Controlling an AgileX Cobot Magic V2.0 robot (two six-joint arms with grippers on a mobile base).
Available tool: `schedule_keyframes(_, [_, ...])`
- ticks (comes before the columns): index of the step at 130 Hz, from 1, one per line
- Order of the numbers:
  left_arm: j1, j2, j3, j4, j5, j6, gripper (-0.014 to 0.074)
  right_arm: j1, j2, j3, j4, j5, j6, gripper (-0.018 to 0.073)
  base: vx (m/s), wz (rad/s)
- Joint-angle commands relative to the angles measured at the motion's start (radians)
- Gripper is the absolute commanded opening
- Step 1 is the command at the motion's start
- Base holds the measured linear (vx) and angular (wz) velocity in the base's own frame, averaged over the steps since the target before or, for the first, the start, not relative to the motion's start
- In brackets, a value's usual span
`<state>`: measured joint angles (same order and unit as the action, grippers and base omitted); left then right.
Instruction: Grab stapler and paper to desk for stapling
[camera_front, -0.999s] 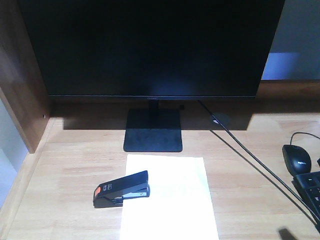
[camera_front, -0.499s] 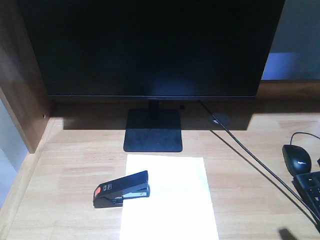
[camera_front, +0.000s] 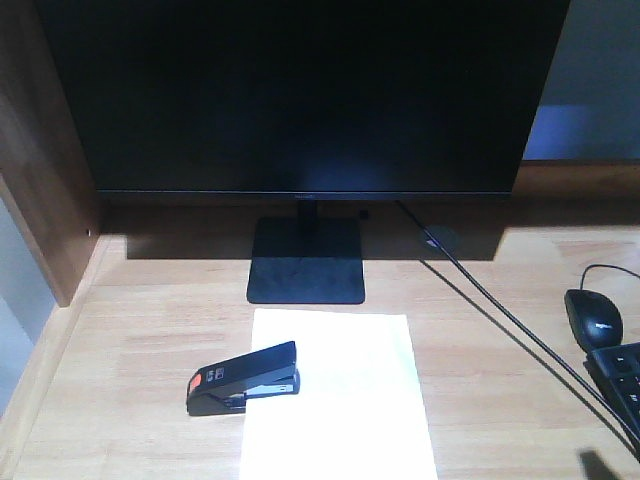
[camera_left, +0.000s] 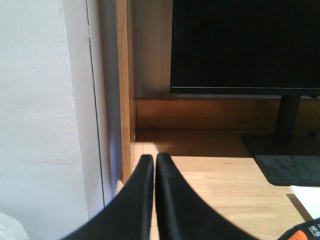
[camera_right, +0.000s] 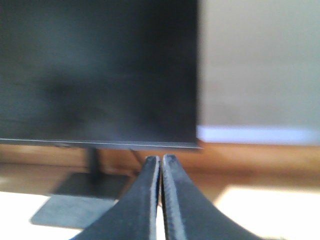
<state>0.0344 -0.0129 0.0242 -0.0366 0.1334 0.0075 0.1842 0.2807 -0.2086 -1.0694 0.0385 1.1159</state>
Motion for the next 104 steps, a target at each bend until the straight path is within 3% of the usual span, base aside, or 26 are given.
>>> schedule_keyframes(1, [0.001, -0.015, 0.011, -0.008, -0.072, -0.008, -0.0006, -0.001, 0.009, -0.027, 0.358, 0.034, -0.367, -0.0006, 0.0, 0.0])
schedule_keyframes(9, [0.001, -0.015, 0.011, -0.008, -0.072, -0.008, -0.0006, -0.001, 0.009, -0.027, 0.539, 0.057, -0.549, -0.0006, 0.0, 0.0])
schedule_keyframes(10, [0.001, -0.015, 0.011, -0.008, -0.072, -0.008, -0.0006, -0.001, 0.009, -0.027, 0.6, 0.064, -0.613, -0.0006, 0.0, 0.0])
schedule_keyframes(20, [0.001, -0.015, 0.011, -0.008, -0.072, -0.008, -0.0006, -0.001, 0.009, -0.027, 0.788, 0.079, -0.812, -0.0006, 0.0, 0.0])
schedule_keyframes(38, [0.001, -0.015, 0.011, -0.008, -0.072, -0.008, -0.0006, -0.001, 0.009, -0.027, 0.963, 0.075, -0.989, -0.0006, 0.0, 0.0])
schedule_keyframes(75, [0.001, -0.015, 0.011, -0.008, -0.072, -0.008, -0.0006, -0.017, 0.009, -0.027, 0.98, 0.075, -1.015, -0.0006, 0.0, 0.0])
schedule_keyframes(104, [0.001, -0.015, 0.011, -0.008, -0.072, -0.008, -0.0006, -0.178, -0.019, 0.053, 1.016, 0.006, -1.019, -0.0006, 0.0, 0.0])
